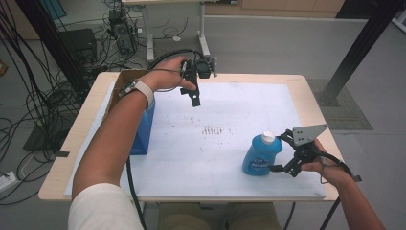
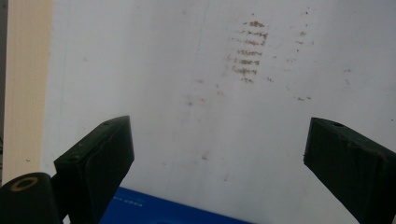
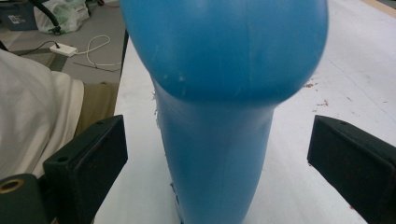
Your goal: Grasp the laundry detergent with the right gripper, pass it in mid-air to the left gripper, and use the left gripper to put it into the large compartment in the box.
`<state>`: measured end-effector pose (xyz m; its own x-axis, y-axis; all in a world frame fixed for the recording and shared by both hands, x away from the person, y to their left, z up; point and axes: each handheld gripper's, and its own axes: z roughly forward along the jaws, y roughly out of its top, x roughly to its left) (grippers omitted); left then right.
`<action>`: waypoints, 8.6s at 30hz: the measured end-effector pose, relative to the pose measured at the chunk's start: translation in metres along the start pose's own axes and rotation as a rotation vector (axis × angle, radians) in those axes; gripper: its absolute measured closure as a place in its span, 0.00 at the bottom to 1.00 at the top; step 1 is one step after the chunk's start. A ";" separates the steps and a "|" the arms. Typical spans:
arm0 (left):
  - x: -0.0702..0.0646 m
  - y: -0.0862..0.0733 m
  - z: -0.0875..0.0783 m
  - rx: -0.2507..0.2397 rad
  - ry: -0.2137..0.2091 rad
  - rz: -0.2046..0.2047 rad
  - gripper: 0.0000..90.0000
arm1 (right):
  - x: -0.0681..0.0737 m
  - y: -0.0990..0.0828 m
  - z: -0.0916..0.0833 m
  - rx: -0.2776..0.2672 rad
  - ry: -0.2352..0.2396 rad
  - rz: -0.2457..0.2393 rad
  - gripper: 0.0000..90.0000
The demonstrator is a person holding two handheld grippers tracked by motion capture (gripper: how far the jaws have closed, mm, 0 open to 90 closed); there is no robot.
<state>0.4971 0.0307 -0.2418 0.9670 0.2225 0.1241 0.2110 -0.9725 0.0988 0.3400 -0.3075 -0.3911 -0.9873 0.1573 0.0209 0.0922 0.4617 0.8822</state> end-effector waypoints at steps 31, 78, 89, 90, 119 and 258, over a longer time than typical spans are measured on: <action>-0.001 -0.002 0.002 0.002 -0.003 -0.001 0.10 | 0.001 -0.004 0.018 -0.042 0.008 0.000 0.13; 0.000 -0.003 0.003 0.007 -0.003 -0.003 0.10 | 0.001 -0.008 0.028 -0.102 0.032 -0.029 0.45; -0.001 -0.002 0.003 0.006 -0.003 -0.004 0.10 | 0.001 -0.009 0.028 -0.104 0.033 -0.029 0.46; -0.001 -0.002 0.003 0.003 -0.003 -0.004 0.10 | 0.001 -0.009 0.028 -0.104 0.034 -0.028 0.46; -0.002 -0.002 0.003 0.004 -0.005 0.001 0.11 | 0.000 -0.007 0.028 -0.084 0.046 -0.034 0.47; -0.002 -0.005 0.004 -0.004 -0.001 -0.014 0.11 | -0.004 -0.005 0.029 -0.060 0.071 -0.033 0.48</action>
<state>0.4949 0.0353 -0.2462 0.9641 0.2357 0.1221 0.2237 -0.9691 0.1040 0.3470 -0.2853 -0.4092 -0.9965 0.0802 0.0230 0.0542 0.4123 0.9094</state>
